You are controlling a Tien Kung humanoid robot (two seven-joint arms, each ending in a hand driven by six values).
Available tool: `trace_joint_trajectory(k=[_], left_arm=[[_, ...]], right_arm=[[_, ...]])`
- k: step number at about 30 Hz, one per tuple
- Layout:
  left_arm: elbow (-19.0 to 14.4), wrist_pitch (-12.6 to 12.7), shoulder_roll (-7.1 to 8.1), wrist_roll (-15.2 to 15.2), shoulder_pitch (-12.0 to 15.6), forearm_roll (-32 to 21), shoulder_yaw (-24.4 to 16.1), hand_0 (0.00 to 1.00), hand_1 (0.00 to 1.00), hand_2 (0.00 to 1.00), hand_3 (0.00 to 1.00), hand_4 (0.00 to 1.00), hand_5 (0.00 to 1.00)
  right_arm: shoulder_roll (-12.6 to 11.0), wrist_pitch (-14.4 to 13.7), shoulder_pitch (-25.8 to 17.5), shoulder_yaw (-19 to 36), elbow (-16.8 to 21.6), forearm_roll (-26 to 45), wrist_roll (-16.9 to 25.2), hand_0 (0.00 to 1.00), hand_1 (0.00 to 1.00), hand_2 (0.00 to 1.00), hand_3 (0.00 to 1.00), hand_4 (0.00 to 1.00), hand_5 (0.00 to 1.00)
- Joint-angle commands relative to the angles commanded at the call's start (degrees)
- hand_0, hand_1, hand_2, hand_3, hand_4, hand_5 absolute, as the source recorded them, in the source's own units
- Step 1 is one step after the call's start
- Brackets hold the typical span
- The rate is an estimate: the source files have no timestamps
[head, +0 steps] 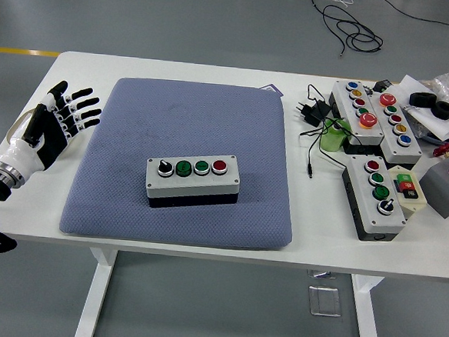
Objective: Pick up the button,place it on the desk,press the button,press the button
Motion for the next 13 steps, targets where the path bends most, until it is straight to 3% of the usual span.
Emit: trace_joint_trajectory(k=[13], left_arm=[[-0.1,0.9,0.24,1.0,0.3,0.5,-0.4,0.797,0.801,0.840,0.830,0.700,0.998]], right_arm=[[0.1,0.0,0.1,0.1,0.0,0.0,0.1,0.628,0.532,0.626,0.563,0.302,0.230]])
